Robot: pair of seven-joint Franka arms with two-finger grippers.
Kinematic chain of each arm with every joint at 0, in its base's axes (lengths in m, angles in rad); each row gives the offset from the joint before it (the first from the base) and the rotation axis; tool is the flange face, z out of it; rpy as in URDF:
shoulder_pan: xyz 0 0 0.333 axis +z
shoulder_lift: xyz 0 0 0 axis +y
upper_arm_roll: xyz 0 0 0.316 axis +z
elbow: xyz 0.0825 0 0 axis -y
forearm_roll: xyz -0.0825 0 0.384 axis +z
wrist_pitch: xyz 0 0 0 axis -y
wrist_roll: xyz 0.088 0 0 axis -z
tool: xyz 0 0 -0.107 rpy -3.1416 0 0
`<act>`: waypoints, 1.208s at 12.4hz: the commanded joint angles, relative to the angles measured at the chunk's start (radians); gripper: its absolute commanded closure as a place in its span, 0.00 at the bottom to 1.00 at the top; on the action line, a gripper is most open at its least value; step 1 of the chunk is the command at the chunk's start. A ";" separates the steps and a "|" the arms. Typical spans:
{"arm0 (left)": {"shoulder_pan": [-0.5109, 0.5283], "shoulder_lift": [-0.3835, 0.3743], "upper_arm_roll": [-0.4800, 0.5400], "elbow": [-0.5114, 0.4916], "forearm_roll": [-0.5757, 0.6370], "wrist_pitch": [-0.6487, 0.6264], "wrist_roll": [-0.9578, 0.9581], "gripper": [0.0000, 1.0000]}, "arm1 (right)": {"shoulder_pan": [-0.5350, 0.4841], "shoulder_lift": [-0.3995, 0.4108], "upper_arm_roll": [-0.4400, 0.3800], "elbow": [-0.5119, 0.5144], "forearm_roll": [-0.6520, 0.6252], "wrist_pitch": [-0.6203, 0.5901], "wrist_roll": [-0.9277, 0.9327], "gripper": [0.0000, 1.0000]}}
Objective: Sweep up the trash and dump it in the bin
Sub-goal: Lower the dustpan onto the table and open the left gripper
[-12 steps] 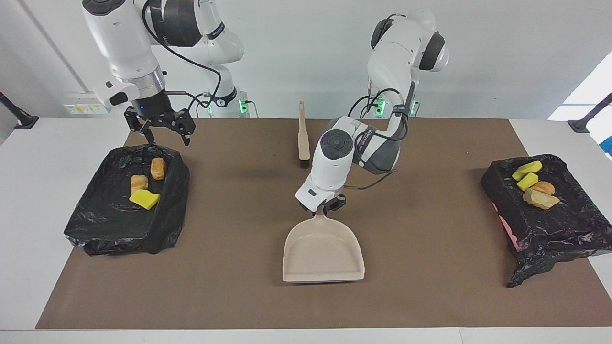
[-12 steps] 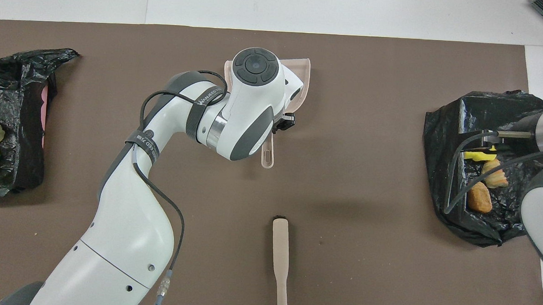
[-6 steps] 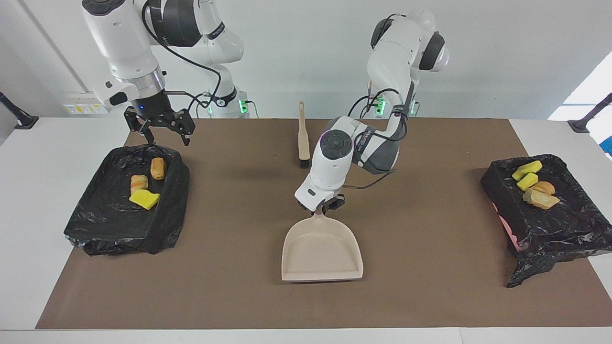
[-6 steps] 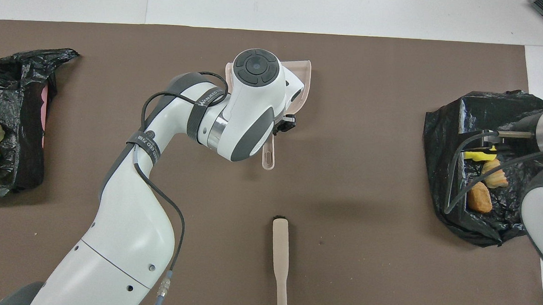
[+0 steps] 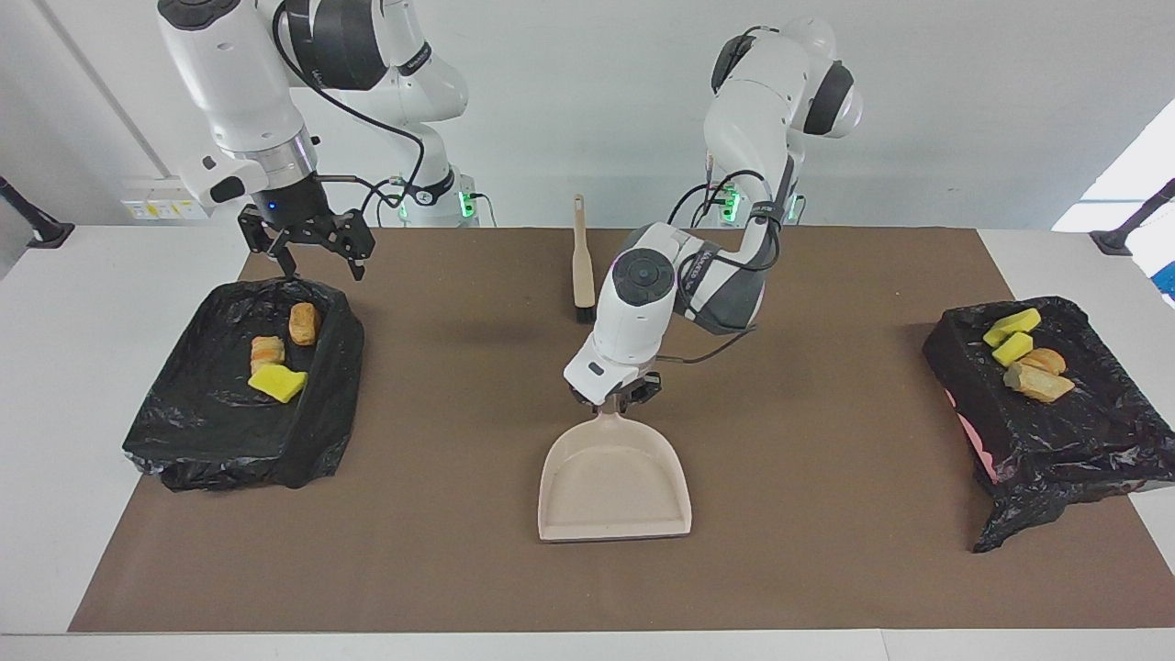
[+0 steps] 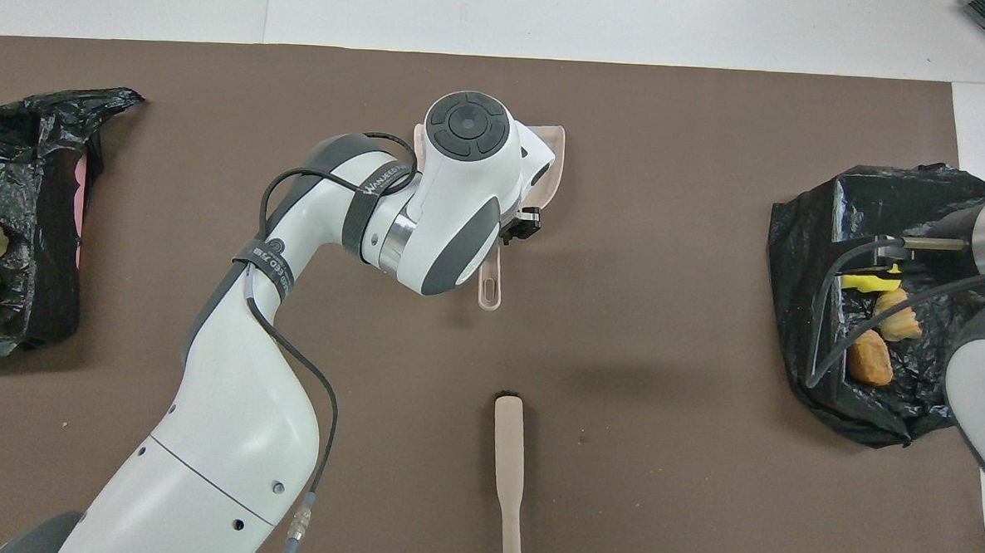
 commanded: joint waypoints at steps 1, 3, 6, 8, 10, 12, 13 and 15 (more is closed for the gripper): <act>-0.017 -0.048 0.017 -0.074 -0.004 0.024 0.000 0.49 | -0.007 -0.002 0.001 -0.002 0.006 0.002 -0.012 0.00; -0.015 -0.059 0.018 -0.075 0.013 0.018 0.000 0.25 | -0.007 -0.002 0.003 -0.002 0.008 0.002 -0.012 0.00; 0.005 -0.212 0.028 -0.225 0.046 0.024 0.003 0.00 | -0.007 -0.002 0.001 -0.002 0.008 0.002 -0.012 0.00; 0.058 -0.361 0.037 -0.368 0.069 0.026 0.036 0.00 | -0.007 -0.002 0.001 -0.002 0.006 0.002 -0.012 0.00; 0.129 -0.490 0.037 -0.466 0.086 0.020 0.150 0.00 | -0.007 -0.002 0.001 -0.002 0.006 0.002 -0.012 0.00; 0.202 -0.590 0.037 -0.497 0.086 -0.020 0.249 0.00 | -0.007 -0.002 0.001 -0.002 0.008 0.002 -0.012 0.00; 0.231 -0.625 0.037 -0.490 0.085 -0.078 0.303 0.00 | -0.007 -0.002 0.003 -0.002 0.006 0.002 -0.012 0.00; 0.281 -0.699 0.038 -0.477 0.080 -0.159 0.384 0.00 | -0.007 -0.002 0.003 -0.002 0.008 0.002 -0.012 0.00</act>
